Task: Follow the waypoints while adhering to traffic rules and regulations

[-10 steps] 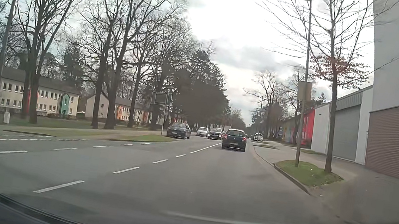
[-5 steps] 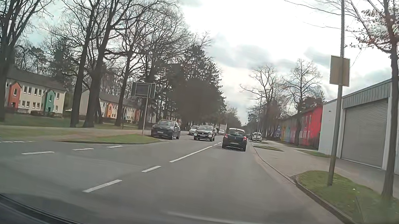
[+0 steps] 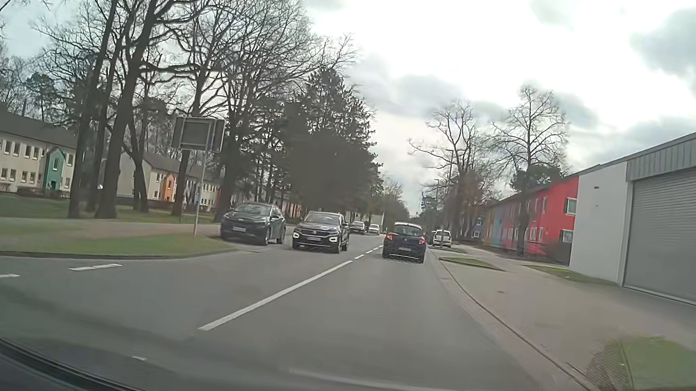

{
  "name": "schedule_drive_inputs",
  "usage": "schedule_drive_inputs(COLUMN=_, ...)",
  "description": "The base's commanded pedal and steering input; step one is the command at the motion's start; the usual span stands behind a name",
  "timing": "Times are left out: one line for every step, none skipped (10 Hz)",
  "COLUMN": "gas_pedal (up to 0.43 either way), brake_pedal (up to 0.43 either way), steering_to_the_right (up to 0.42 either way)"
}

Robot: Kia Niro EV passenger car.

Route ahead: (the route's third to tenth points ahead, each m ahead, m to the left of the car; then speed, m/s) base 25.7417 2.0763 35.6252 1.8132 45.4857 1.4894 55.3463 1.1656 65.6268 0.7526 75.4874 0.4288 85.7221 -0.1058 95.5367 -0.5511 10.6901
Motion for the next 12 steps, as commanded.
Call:
schedule_drive_inputs(gas_pedal=0.150, brake_pedal=0.000, steering_to_the_right=0.026)
schedule_drive_inputs(gas_pedal=0.150, brake_pedal=0.000, steering_to_the_right=0.026)
schedule_drive_inputs(gas_pedal=0.150, brake_pedal=0.000, steering_to_the_right=0.026)
schedule_drive_inputs(gas_pedal=0.150, brake_pedal=0.000, steering_to_the_right=0.026)
schedule_drive_inputs(gas_pedal=0.150, brake_pedal=0.000, steering_to_the_right=0.026)
schedule_drive_inputs(gas_pedal=0.150, brake_pedal=0.000, steering_to_the_right=0.024)
schedule_drive_inputs(gas_pedal=0.138, brake_pedal=0.000, steering_to_the_right=0.020)
schedule_drive_inputs(gas_pedal=0.138, brake_pedal=0.000, steering_to_the_right=0.014)
schedule_drive_inputs(gas_pedal=0.150, brake_pedal=0.000, steering_to_the_right=0.009)
schedule_drive_inputs(gas_pedal=0.157, brake_pedal=0.000, steering_to_the_right=0.006)
schedule_drive_inputs(gas_pedal=0.177, brake_pedal=0.000, steering_to_the_right=0.004)
schedule_drive_inputs(gas_pedal=0.177, brake_pedal=0.000, steering_to_the_right=0.004)
